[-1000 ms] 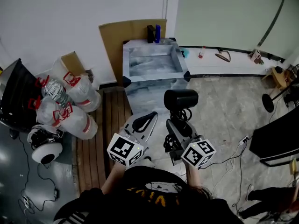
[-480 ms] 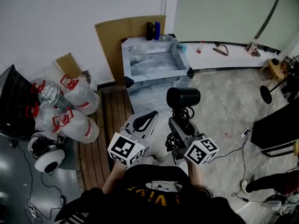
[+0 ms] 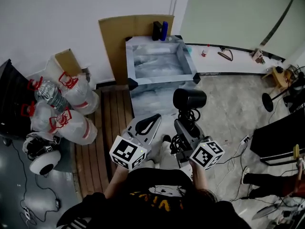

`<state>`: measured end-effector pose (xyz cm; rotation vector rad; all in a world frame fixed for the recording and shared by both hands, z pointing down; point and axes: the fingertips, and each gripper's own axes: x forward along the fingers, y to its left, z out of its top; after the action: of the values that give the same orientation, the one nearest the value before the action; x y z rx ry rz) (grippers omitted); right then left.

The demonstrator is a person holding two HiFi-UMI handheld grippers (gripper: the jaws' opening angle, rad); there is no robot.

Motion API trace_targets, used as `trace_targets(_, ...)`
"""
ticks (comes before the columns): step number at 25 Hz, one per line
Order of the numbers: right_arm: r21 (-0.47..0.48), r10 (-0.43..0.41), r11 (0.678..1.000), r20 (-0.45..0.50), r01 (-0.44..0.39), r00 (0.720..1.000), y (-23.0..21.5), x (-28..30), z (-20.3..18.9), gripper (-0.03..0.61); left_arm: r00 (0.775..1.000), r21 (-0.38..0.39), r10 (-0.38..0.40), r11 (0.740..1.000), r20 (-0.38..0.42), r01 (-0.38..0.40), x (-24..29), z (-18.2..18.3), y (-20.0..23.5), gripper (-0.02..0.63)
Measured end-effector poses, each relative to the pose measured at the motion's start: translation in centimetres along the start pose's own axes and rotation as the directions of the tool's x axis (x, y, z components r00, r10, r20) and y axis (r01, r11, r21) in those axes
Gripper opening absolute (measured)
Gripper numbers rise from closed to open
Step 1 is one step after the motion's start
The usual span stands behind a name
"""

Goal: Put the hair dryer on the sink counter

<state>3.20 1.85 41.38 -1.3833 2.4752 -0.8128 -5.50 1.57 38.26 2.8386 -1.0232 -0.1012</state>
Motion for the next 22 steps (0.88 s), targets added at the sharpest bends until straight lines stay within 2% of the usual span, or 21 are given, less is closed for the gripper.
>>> trace_targets(5,0.005,0.023,1.000,-0.033,-0.023,0.999,-1.3,2.0,0.4,0.193,1.000,-0.046,0.022,0.999,0.002,-0.022,1.6,-0.4,1.7,0.009)
trace_targets(13,0.031,0.068,0.997,-0.075,-0.065,0.995,-6.8,7.3,1.6,0.193,0.996,-0.026,0.074,0.997,-0.049,-0.076,7.2,-1.4,5.9,0.009)
trace_targets(22,0.027,0.105,0.994,-0.109,-0.102,0.989,-15.6,13.3,7.8,0.193,0.992,0.027,0.124,0.992,-0.035,-0.123,18.5,1.6,10.5,0.009)
